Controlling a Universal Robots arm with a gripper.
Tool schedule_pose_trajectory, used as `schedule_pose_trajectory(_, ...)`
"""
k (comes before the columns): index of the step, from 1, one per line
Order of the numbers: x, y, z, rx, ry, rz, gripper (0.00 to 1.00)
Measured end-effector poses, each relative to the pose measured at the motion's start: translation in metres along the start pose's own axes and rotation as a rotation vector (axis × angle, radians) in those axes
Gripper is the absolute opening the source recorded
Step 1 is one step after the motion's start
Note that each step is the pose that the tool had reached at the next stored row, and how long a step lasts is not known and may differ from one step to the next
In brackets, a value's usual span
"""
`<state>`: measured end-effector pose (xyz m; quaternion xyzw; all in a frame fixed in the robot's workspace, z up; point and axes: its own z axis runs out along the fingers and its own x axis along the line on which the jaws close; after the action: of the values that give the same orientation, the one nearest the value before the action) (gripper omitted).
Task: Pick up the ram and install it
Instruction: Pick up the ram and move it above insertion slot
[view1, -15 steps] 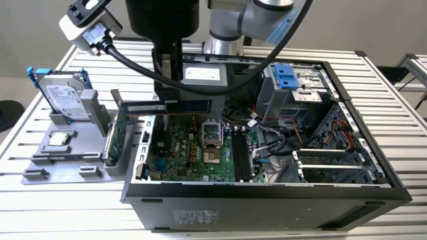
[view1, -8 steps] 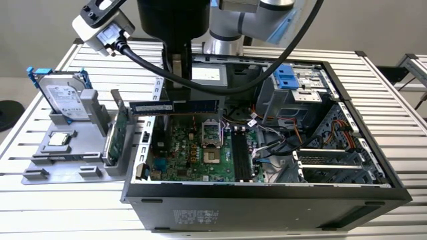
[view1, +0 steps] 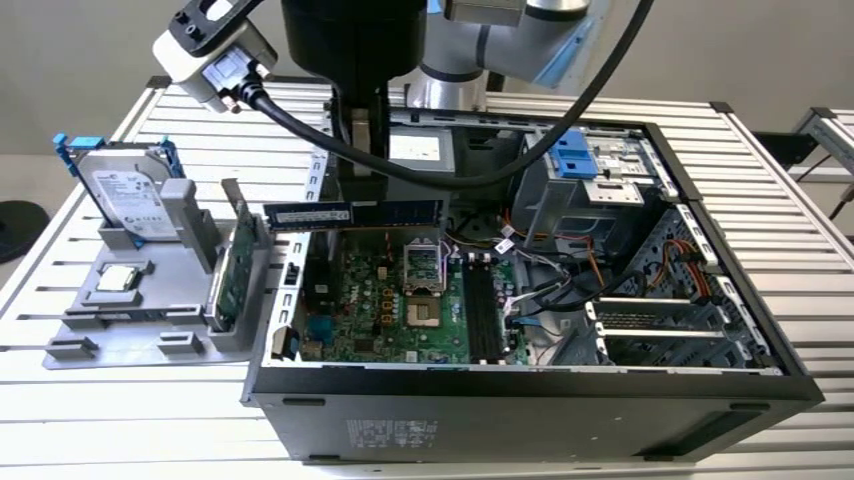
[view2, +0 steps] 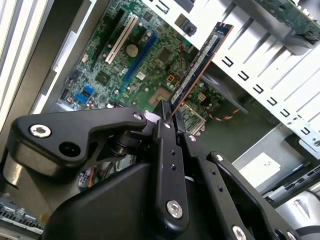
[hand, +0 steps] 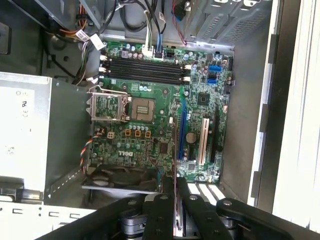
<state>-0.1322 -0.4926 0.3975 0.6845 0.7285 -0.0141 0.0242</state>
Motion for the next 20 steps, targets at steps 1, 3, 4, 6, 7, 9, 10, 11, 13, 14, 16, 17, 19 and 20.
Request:
schedule_pose_trajectory(1,-0.0002,0.0016,0.0000,0.0000,0.0000,0.000,0.00)
schedule_pose_trajectory(3,-0.0004,0.0050,0.0001,0.0000,0.0000,0.000,0.00)
schedule_pose_trajectory(4,-0.0005,0.0065,0.0001,0.0000,0.0000,0.000,0.00)
schedule_pose_trajectory(6,-0.0007,0.0095,0.0002,0.0000,0.0000,0.000,0.00)
schedule_pose_trajectory(7,-0.0007,0.0110,0.0002,0.0000,0.0000,0.000,0.00)
schedule_pose_trajectory(9,-0.0009,0.0139,0.0002,0.0001,0.0000,0.000,0.00)
schedule_pose_trajectory(10,-0.0010,0.0153,0.0002,0.0000,0.0000,0.000,0.00)
schedule_pose_trajectory(11,-0.0011,0.0167,0.0003,0.0000,0.0000,0.000,0.00)
schedule_pose_trajectory(13,-0.0013,0.0194,0.0003,0.0000,0.0000,0.000,0.00)
schedule_pose_trajectory(14,-0.0013,0.0206,0.0003,0.0000,0.0000,0.000,0.00)
schedule_pose_trajectory(16,-0.0015,0.0230,0.0003,0.0000,0.0000,0.000,0.00)
schedule_pose_trajectory(17,-0.0016,0.0242,0.0004,0.0000,0.0000,0.000,0.00)
schedule_pose_trajectory(19,-0.0017,0.0266,0.0004,0.0000,0.0000,0.000,0.00)
schedule_pose_trajectory(20,-0.0018,0.0278,0.0005,0.0000,0.0001,0.000,0.00)
